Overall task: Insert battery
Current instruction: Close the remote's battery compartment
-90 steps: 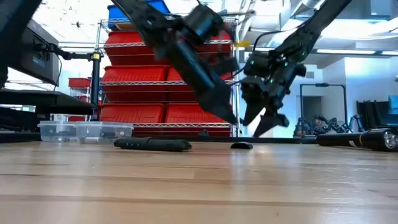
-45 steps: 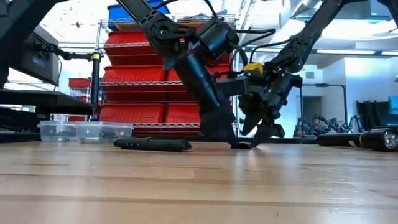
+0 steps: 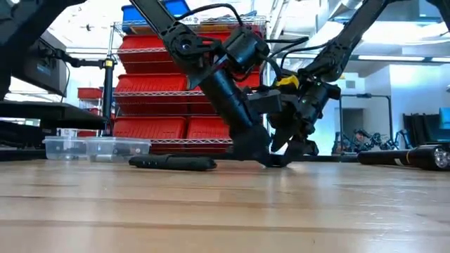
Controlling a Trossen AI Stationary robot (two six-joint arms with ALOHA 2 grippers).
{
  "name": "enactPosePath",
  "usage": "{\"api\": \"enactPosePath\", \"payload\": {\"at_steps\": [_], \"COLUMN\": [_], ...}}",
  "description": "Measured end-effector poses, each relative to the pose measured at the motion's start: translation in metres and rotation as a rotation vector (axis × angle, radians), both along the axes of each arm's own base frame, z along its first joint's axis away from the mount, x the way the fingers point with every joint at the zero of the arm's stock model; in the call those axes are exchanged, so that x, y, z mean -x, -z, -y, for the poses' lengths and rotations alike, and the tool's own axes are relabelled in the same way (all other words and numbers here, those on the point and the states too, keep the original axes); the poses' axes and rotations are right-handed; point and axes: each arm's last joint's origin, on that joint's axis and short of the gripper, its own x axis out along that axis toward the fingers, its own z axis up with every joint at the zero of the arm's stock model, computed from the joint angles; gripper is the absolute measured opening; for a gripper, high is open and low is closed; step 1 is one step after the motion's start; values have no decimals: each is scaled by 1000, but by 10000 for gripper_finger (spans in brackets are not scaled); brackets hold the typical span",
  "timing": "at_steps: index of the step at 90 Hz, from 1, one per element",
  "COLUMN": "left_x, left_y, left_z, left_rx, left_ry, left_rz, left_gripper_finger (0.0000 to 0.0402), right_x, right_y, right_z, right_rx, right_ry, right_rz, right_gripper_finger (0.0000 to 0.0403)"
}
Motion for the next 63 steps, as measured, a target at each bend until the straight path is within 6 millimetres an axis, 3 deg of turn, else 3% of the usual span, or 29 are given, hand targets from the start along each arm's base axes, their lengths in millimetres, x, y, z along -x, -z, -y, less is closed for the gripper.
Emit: {"api": "enactPosePath", "payload": {"at_steps": [18,41,50,63], "left_x": [0,0,-2,-5], "left_y": [0,0,-3,-24], "left_z": [0,7,14,24], "left_rx": [-4,-14,-13,10], "left_ry": [5,21,33,50], "left_rz": [-3,-27,-62,-55], "left_gripper_finger": [159,52,10,5], "right_x": [-2,7,14,31], "right_y": [0,-4,-19,-56], "right_z": [-5,4,7,6], "right_rx": [-21,-64,-71,-5], "right_ry": [-23,8,-27,-73], "right_rz": [7,10,68,137], "right_gripper_finger": [230,230,230,230]}}
